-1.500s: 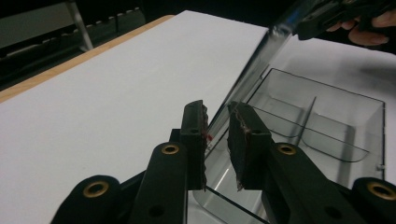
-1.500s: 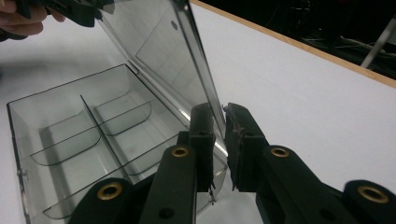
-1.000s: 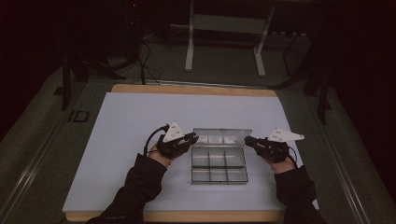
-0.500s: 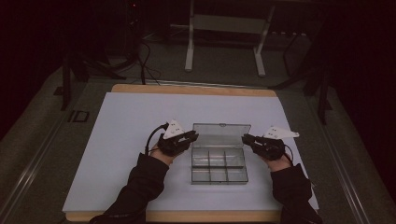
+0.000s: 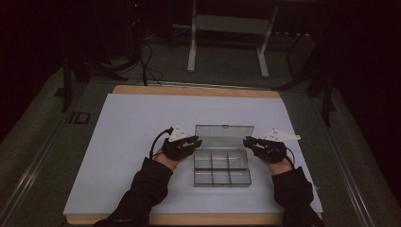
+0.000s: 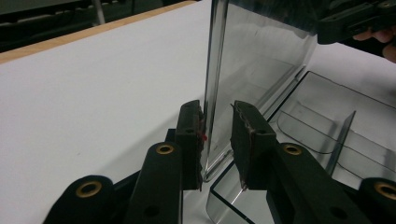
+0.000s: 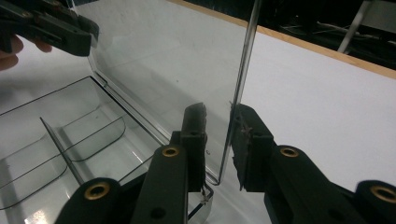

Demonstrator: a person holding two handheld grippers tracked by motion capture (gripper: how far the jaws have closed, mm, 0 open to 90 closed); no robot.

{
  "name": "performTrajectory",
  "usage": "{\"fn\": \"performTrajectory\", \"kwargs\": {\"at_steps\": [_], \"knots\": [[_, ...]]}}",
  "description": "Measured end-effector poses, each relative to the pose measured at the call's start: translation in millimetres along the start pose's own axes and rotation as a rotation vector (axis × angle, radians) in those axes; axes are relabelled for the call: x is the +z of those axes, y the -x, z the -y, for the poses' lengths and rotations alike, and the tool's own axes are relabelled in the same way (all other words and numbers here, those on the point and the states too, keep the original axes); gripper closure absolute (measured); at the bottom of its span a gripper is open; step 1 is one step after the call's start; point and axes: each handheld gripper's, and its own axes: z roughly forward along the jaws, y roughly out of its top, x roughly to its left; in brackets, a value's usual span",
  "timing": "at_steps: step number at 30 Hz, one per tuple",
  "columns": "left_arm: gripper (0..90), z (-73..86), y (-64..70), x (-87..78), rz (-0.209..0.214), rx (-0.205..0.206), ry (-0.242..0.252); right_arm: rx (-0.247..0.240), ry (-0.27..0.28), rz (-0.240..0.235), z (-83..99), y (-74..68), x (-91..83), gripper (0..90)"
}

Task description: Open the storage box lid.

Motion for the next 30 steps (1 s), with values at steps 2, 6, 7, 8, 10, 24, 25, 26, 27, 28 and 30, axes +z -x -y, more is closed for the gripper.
{"fn": "performTrajectory", "kwargs": {"at_steps": [2,6,7,8,10,24,25,26,27,28,30], "knots": [[74.7,1.8,0.1,1.0,-0.005,-0.006,0.005,0.007,-0.002,0.002,1.1,-0.3,0.6,75.2],[74.8,4.4,0.8,2.7,-0.022,-0.015,0.019,0.012,-0.005,0.013,3.2,-0.1,2.7,75.5],[74.9,4.7,0.8,2.9,-0.023,-0.016,0.022,0.016,-0.006,0.015,3.5,0.0,3.1,75.5],[74.8,5.0,0.5,3.0,-0.023,-0.019,0.023,0.018,-0.006,0.015,3.6,0.3,3.5,75.5],[74.9,6.0,0.4,3.6,-0.026,-0.027,0.028,0.02,-0.005,0.018,3.8,0.5,4.2,75.5],[76.0,16.8,-0.2,9.6,-0.042,-0.065,0.051,0.053,-0.015,0.045,10.2,0.3,11.8,74.5],[76.3,17.7,-0.8,10.3,-0.045,-0.073,0.056,0.06,-0.019,0.044,11.1,0.8,12.7,74.6],[76.3,18.2,-1.3,10.7,-0.042,-0.081,0.059,0.062,-0.02,0.046,11.6,0.8,13.2,74.5],[76.3,18.6,-2.1,11.1,-0.039,-0.089,0.06,0.066,-0.023,0.047,12.2,0.7,14.0,74.4],[76.3,18.9,-2.7,11.6,-0.037,-0.096,0.062,0.069,-0.026,0.048,12.8,0.9,14.8,74.5],[76.2,19.7,-6.0,12.7,-0.015,-0.133,0.062,0.077,-0.033,0.048,13.7,1.3,16.1,74.2]]}}
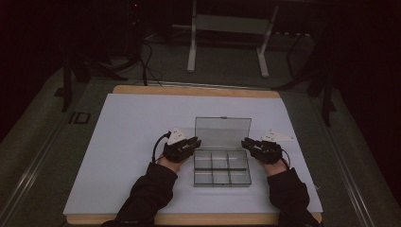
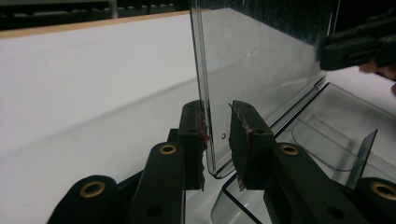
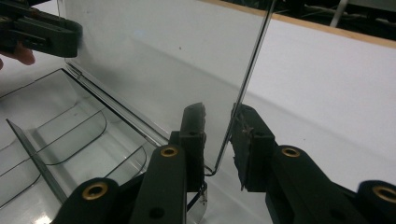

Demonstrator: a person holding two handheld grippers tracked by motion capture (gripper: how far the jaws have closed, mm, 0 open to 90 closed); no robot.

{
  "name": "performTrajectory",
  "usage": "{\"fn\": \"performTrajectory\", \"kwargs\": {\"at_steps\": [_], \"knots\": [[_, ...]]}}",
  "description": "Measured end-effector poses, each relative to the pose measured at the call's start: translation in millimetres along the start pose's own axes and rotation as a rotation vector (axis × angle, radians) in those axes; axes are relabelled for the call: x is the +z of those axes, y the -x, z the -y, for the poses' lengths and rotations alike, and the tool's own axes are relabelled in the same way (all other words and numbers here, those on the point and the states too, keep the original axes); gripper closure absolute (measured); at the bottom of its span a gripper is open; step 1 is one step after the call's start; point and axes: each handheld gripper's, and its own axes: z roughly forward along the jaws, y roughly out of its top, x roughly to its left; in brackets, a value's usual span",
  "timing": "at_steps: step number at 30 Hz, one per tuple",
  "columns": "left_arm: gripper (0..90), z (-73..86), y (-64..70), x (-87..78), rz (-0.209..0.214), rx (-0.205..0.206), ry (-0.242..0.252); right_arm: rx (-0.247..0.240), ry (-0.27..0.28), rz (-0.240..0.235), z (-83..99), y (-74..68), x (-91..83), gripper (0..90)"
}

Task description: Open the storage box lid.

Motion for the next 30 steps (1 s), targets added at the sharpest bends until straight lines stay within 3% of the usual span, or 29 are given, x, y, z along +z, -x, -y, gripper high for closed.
{"fn": "performTrajectory", "kwargs": {"at_steps": [2,13,20,26,30], "knots": [[75.9,-0.1,-2.4,1.5,0.013,-0.027,-0.008,0.011,-0.008,0.004,0.3,0.1,1.5,73.6],[66.9,1.8,-2.0,7.8,0.008,-0.03,-0.056,0.056,-0.049,0.015,2.5,-0.6,6.8,68.4],[63.3,0.0,0.7,11.0,-0.016,-0.024,-0.065,0.076,-0.05,0.025,3.1,-1.1,7.1,67.8],[61.7,-2.6,-2.3,12.8,0.0,-0.049,-0.088,0.093,-0.05,0.029,3.7,-0.2,7.7,66.9],[59.6,-4.2,-1.4,14.0,-0.014,-0.044,-0.098,0.095,-0.053,0.038,3.4,-0.3,8.2,65.7]]}}
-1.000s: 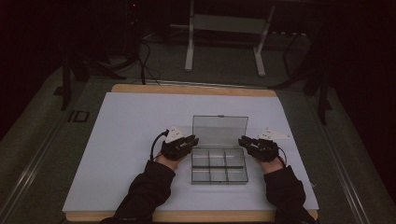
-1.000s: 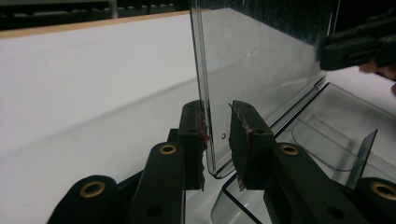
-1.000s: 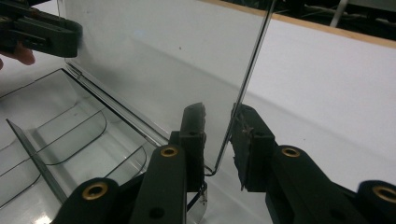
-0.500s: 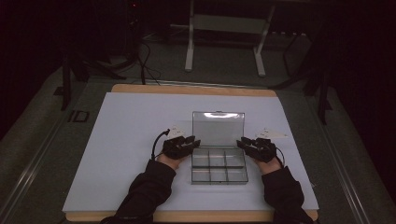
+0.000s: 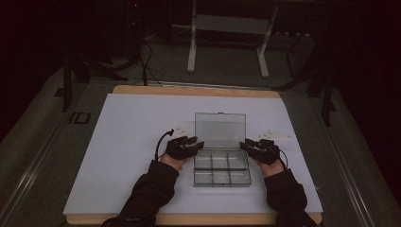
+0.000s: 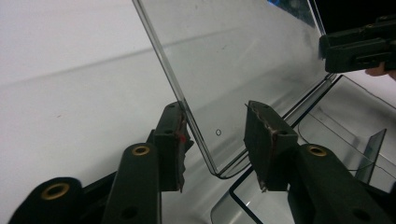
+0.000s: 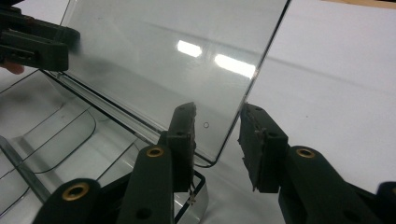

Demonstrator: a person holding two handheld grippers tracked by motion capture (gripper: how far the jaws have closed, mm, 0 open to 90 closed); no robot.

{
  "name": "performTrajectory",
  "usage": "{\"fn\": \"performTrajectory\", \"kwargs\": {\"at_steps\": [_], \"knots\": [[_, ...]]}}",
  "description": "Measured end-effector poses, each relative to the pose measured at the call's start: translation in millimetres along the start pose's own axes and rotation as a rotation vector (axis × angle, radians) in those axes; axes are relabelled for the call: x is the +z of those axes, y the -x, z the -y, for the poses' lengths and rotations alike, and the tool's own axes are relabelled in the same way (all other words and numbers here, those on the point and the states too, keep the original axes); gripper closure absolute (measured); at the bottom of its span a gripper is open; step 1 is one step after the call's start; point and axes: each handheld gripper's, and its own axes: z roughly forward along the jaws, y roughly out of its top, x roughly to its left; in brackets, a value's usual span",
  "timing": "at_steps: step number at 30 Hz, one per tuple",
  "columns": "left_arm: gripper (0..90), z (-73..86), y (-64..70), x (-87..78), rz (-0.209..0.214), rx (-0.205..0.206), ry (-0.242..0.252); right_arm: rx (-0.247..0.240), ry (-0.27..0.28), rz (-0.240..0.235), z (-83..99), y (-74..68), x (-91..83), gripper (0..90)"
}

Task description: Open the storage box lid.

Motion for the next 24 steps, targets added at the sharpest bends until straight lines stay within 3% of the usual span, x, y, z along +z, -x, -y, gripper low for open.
{"fn": "performTrajectory", "kwargs": {"at_steps": [5,7,18,20,24], "knots": [[54.3,-0.6,-1.2,2.1,-0.011,-0.03,-0.012,-0.001,-0.007,0.02,0.1,-0.3,0.1,66.0],[54.1,-0.4,-5.2,3.2,0.011,-0.073,-0.021,-0.005,-0.01,0.021,-0.2,-0.8,0.5,65.8],[50.2,-2.1,-13.3,6.5,0.041,-0.156,-0.063,-0.013,-0.016,0.017,-0.8,-1.7,1.8,65.2],[46.1,-2.2,-14.4,7.3,0.027,-0.161,-0.073,-0.018,-0.02,0.018,-1.0,-2.1,1.9,65.1],[47.7,-2.3,-14.0,8.9,0.02,-0.15,-0.078,-0.017,-0.021,0.014,-0.5,-2.1,2.7,64.1]]}}
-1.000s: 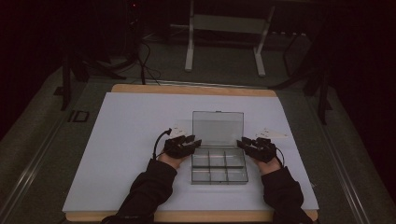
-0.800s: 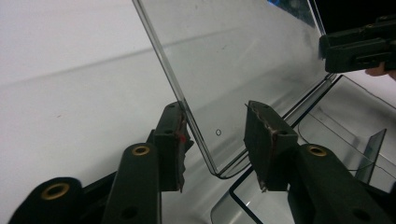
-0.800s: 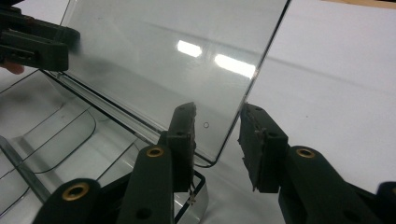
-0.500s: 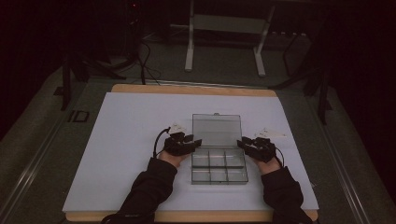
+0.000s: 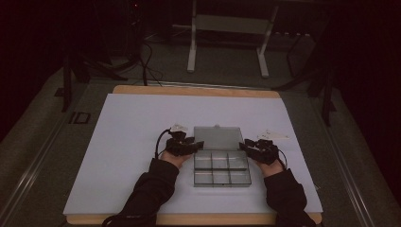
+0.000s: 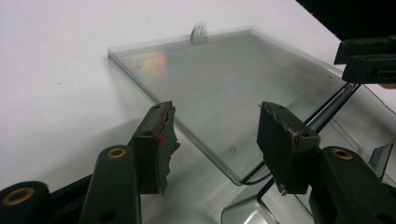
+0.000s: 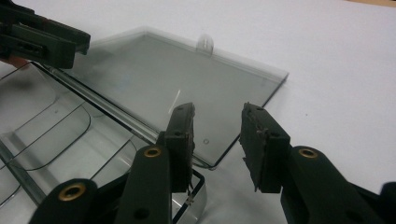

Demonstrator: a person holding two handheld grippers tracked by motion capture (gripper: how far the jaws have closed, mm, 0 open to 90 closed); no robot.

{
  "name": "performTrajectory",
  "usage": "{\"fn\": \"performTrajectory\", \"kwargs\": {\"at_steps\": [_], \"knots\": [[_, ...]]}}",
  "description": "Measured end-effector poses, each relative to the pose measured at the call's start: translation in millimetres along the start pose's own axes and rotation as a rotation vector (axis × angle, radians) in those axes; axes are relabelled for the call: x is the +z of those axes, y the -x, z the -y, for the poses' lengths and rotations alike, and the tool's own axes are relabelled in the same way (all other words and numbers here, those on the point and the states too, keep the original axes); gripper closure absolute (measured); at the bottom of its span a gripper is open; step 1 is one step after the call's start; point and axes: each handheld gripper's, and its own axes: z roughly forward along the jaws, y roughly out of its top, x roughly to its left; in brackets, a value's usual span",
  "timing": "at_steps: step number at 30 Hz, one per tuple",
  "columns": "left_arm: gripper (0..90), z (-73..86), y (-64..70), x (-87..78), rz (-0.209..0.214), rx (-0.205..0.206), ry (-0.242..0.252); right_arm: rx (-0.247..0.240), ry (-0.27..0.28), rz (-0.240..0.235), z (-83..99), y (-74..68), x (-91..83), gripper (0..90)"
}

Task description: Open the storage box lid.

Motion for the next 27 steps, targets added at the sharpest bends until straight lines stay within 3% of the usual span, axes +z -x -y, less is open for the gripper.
{"fn": "performTrajectory", "kwargs": {"at_steps": [5,10,14,19,20,21,23,27], "knots": [[47.6,-2.7,4.1,-3.0,-0.028,0.063,-0.001,-0.004,-0.004,-0.008,-1.6,0.2,-0.1,61.8],[47.6,-7.2,12.7,-12.2,-0.028,0.126,0.026,-0.013,-0.002,-0.027,-7.5,0.5,-1.6,55.8],[44.4,-10.4,19.9,-18.8,-0.018,0.148,0.027,-0.032,0.0,-0.024,-14.1,-1.4,-5.2,51.0],[26.6,-11.5,26.2,-23.9,0.004,0.179,0.024,-0.052,-0.008,-0.014,-18.8,-3.1,-9.5,39.9],[26.6,-12.0,29.3,-24.8,0.003,0.195,0.008,-0.057,-0.009,-0.014,-19.3,-3.3,-10.3,38.6],[16.1,-11.9,30.5,-25.4,0.017,0.207,0.004,-0.058,-0.009,-0.027,-19.9,-3.5,-12.3,33.1],[11.5,-11.4,33.1,-27.3,0.029,0.24,0.002,-0.058,-0.005,-0.035,-19.6,-4.1,-14.7,28.3],[3.5,-9.0,36.3,-31.3,0.061,0.258,0.01,-0.071,-0.004,-0.059,-17.6,-6.4,-21.2,23.2]]}}
